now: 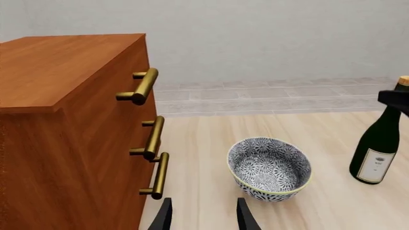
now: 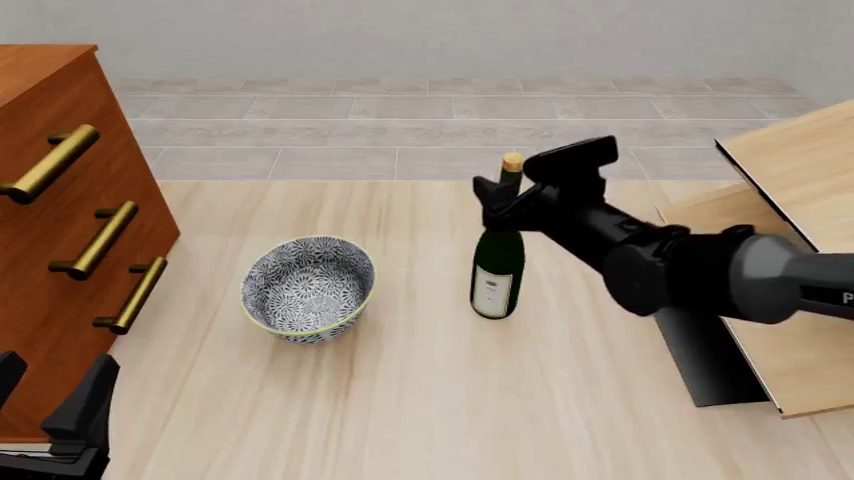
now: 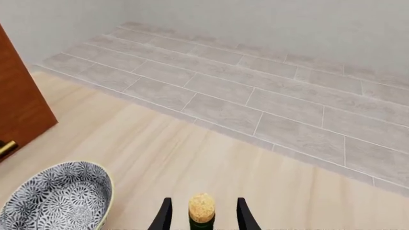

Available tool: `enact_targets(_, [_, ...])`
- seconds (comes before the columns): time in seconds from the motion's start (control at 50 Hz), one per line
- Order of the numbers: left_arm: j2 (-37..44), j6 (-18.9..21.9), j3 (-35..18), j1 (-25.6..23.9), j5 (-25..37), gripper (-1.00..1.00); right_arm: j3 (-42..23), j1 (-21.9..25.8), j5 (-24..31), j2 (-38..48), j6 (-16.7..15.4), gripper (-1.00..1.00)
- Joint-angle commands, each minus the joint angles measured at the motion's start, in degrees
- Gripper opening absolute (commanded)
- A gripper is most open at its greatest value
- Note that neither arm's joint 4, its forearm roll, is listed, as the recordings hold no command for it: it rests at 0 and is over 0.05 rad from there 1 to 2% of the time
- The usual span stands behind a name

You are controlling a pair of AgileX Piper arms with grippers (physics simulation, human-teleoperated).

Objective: Put the wine bottle on the wine rack.

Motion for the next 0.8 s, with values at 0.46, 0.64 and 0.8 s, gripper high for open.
enact_targets(0.46, [0.0,-0.1,0.0,0.3,0.0,1.0,1.1,0.9,-0.4,0.1,0.5,-1.0])
enact_targets(0.64, [0.0,-0.3,0.0,0.4,0.0,1.0,1.1,0.9,0.0,-0.9,0.1,-1.0])
enact_targets(0.8, [0.0,-0.2,0.0,0.2,-0.2,1.0,1.3,1.1,1.5,-3.9,-0.3,-1.0])
